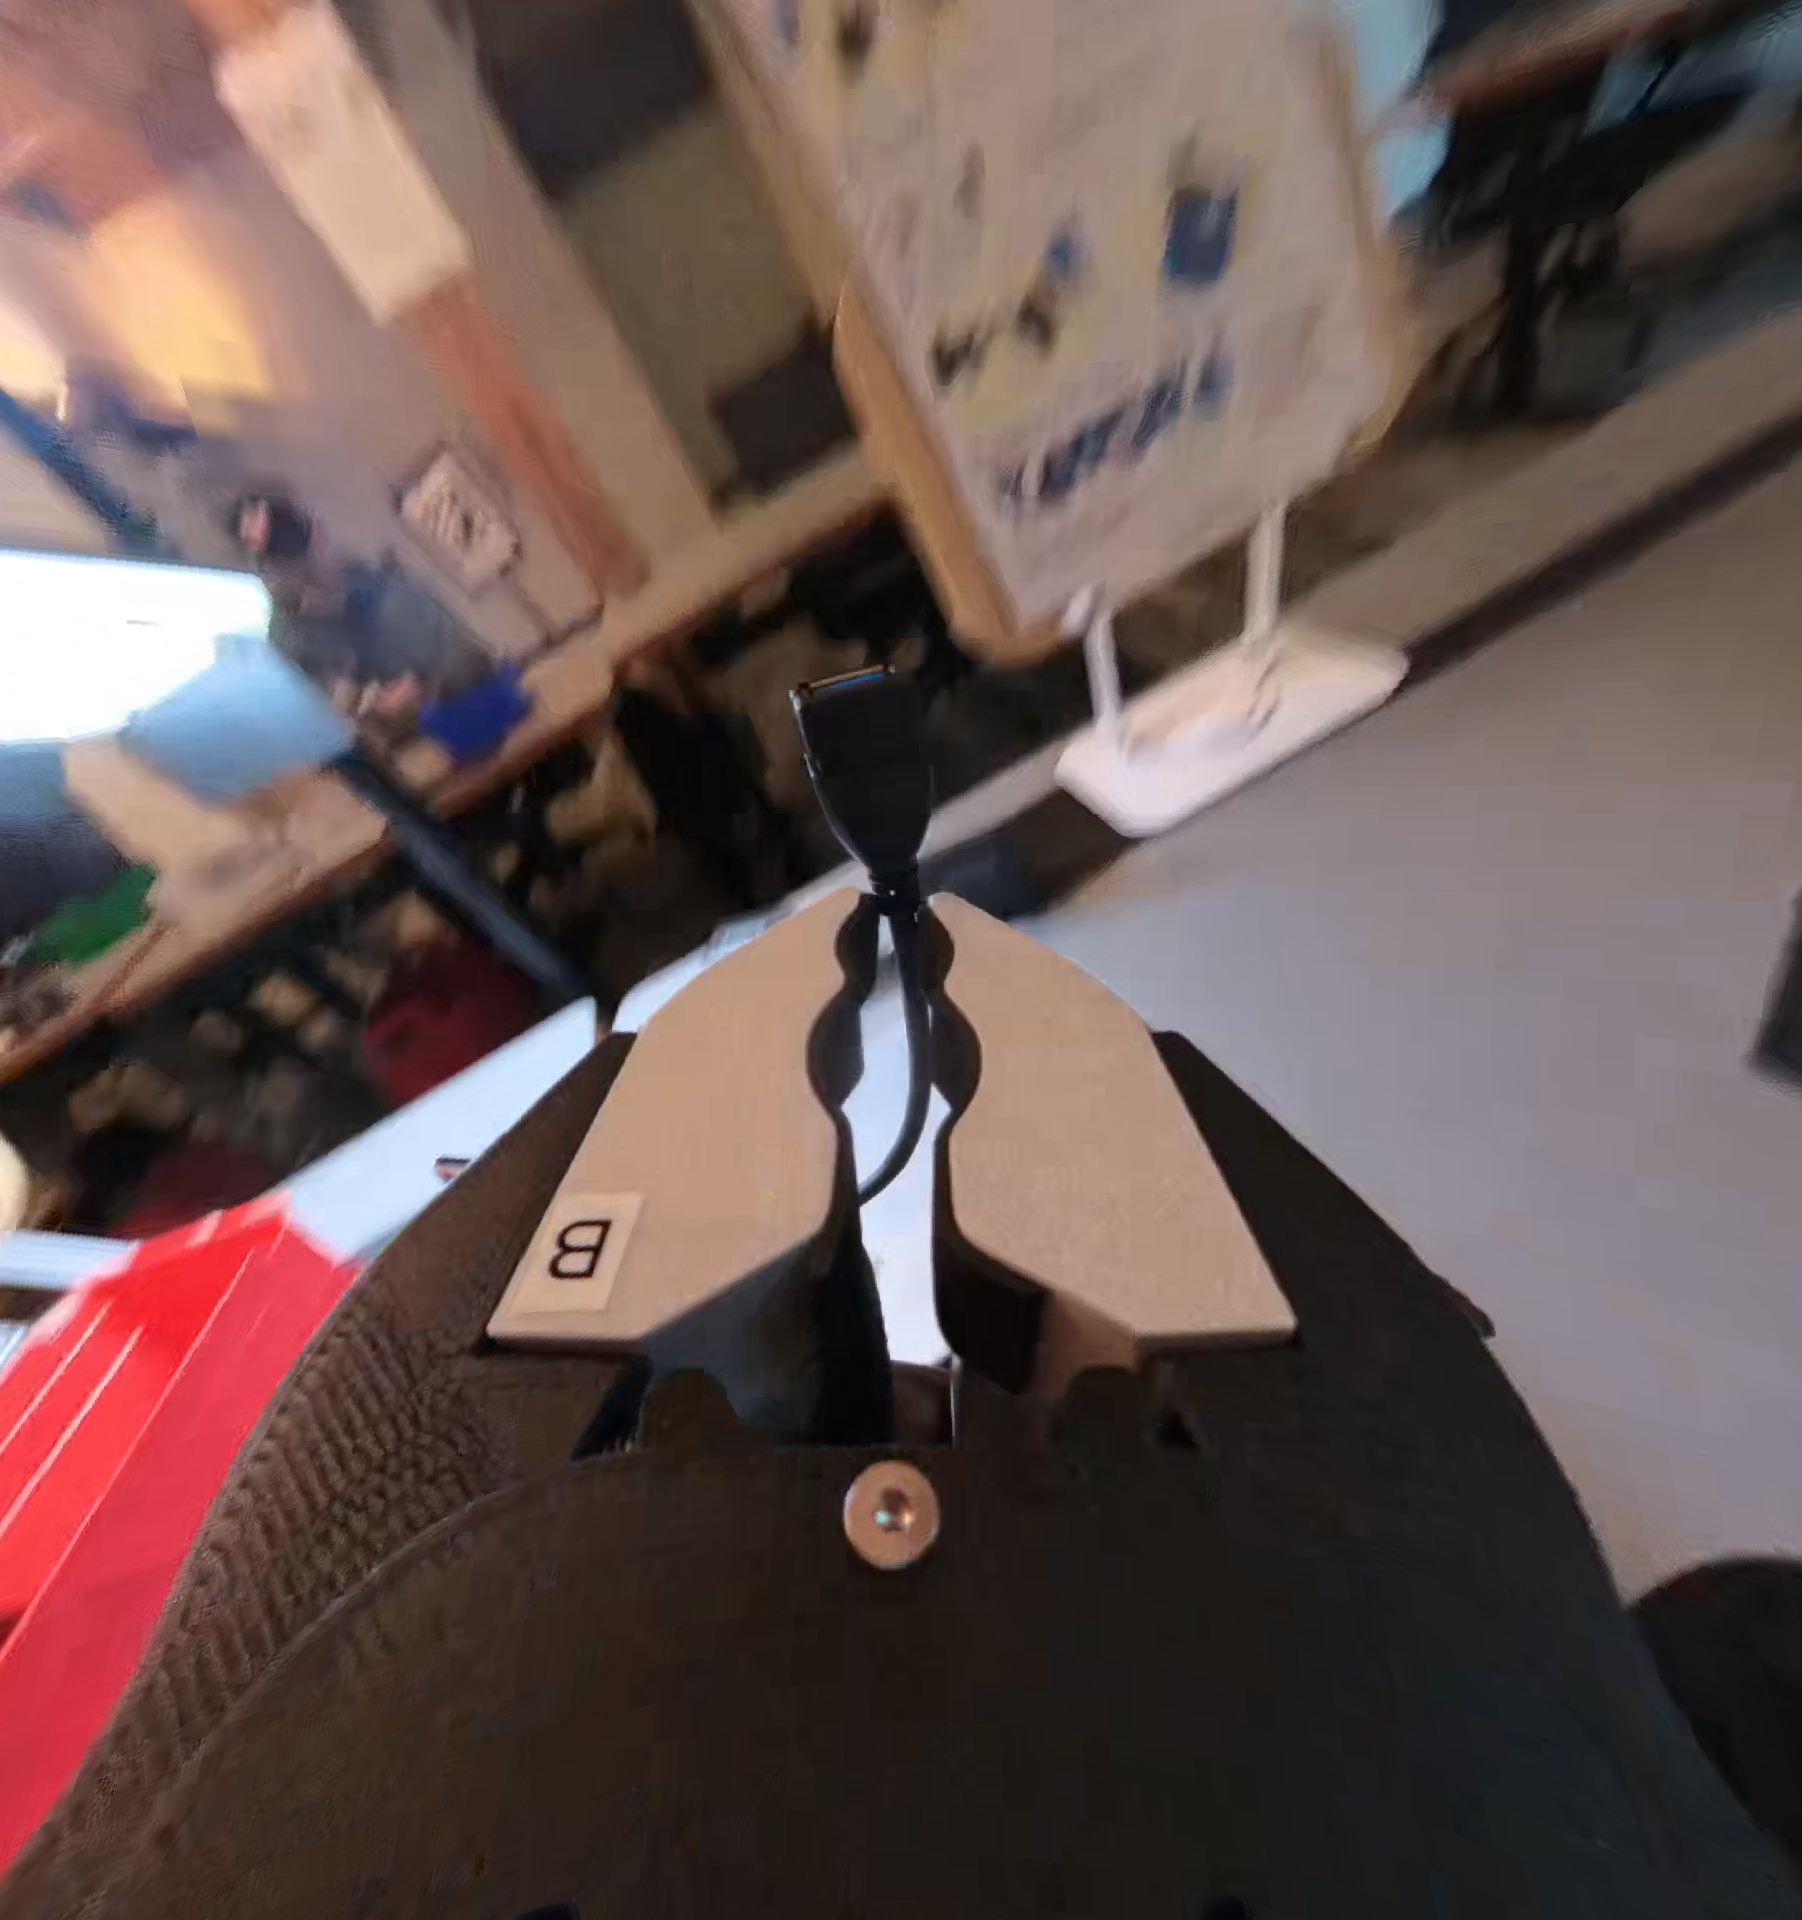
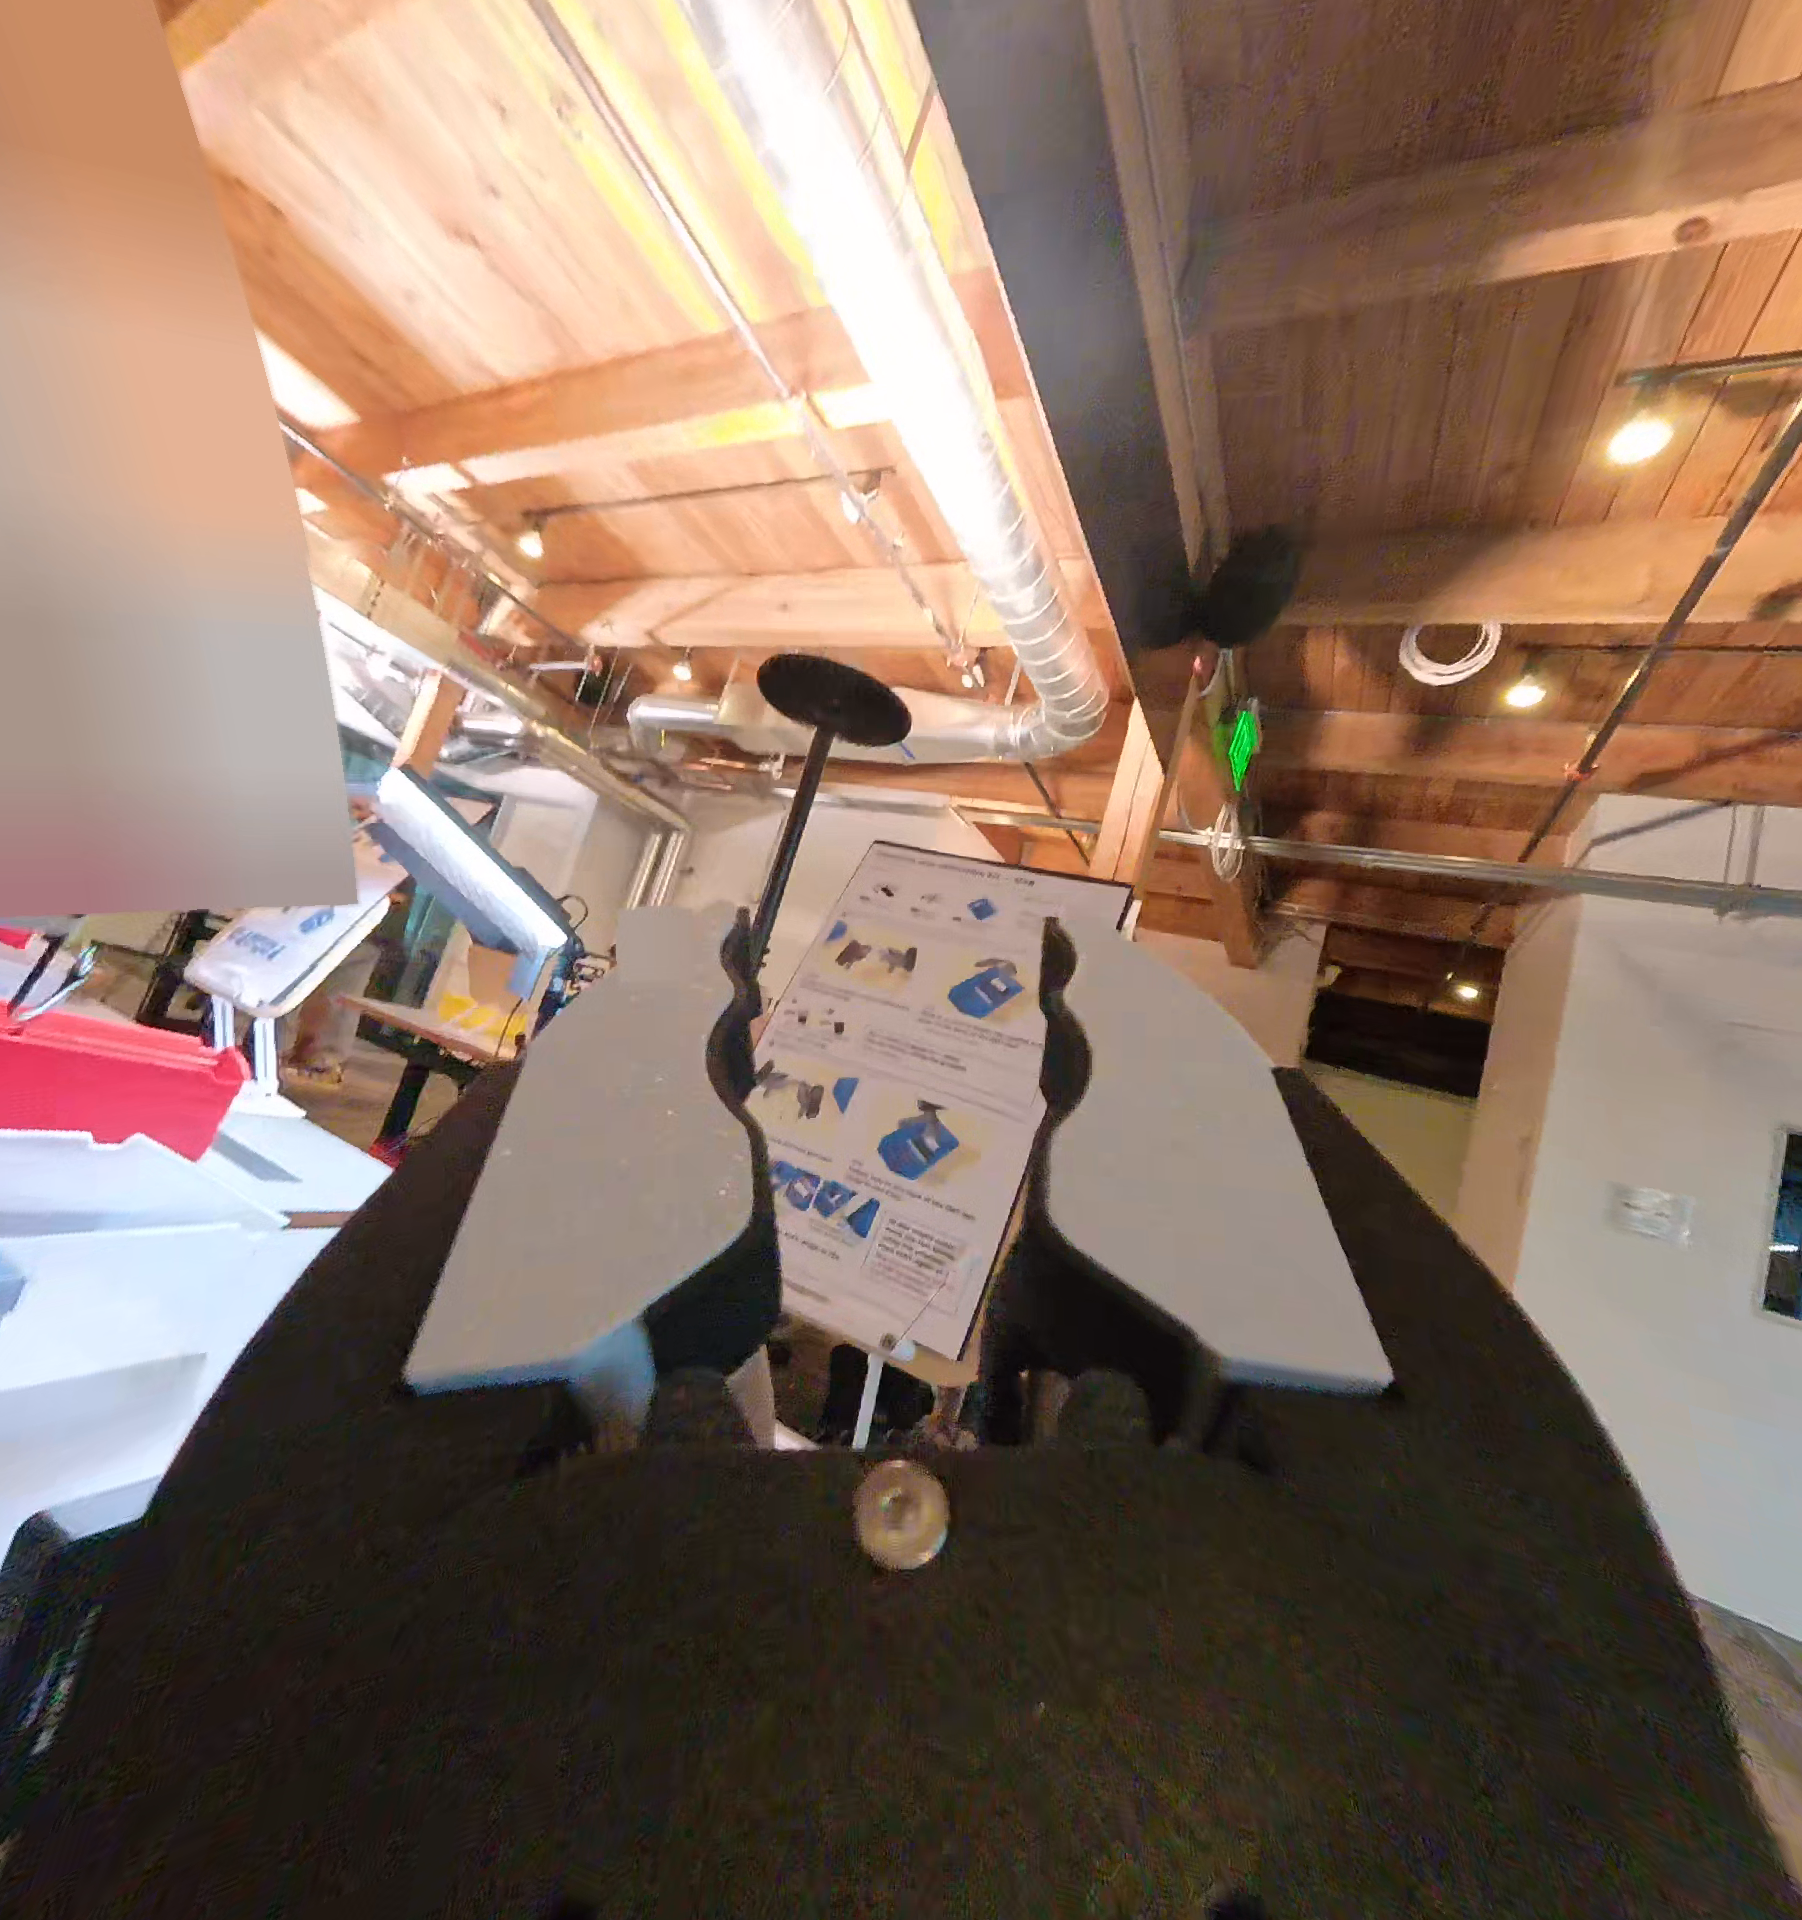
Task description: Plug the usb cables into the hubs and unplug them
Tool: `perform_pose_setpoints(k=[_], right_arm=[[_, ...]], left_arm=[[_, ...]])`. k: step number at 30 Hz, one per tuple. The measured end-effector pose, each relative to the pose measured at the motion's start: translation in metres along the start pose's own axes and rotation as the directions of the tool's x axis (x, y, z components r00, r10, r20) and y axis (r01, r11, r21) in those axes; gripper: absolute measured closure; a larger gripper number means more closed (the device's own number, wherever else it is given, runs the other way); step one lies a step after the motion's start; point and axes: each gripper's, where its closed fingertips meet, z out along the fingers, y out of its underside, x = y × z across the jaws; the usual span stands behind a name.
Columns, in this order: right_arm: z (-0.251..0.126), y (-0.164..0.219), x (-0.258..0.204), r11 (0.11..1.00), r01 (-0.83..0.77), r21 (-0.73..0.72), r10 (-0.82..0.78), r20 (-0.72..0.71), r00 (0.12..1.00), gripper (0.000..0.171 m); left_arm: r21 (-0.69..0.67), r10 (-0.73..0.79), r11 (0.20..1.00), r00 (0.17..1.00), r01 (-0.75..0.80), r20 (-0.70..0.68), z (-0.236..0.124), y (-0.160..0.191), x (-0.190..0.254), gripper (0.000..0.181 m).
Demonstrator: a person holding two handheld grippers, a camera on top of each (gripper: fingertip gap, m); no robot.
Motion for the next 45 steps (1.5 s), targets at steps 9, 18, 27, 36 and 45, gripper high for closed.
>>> perform_pose_setpoints(k=[9,18,27,36,45], right_arm=[[0.054,0.017,-0.035,0.985,-0.169,-0.028,0.171,0.108,0.979,0.138],[0.149,0.108,-0.133,0.678,-0.643,-0.355,0.728,0.211,0.652,0.123],[0.157,0.152,-0.249,0.568,-0.514,-0.643,0.808,0.314,0.499,0.12],[0.151,0.146,-0.252,0.453,-0.565,-0.689,0.889,0.302,0.345,0.136],[0.15,0.136,-0.246,0.559,-0.559,-0.612,0.829,0.402,0.388,0.163]], left_arm=[[0.5,0.037,0.834,0.88,0.234,-0.474,-0.012,-0.173,0.096,0.174],[0.892,0.563,0.33,0.694,0.31,-0.449,-0.074,-0.174,0.179,0.174],[0.806,0.689,0.375,0.444,0.458,-0.573,-0.065,-0.14,0.203,0.174],[0.818,0.765,0.418,0.332,0.395,-0.552,-0.076,-0.129,0.229,0.174],[0.814,0.757,0.493,0.309,0.307,-0.575,-0.059,-0.12,0.249,0.16]])
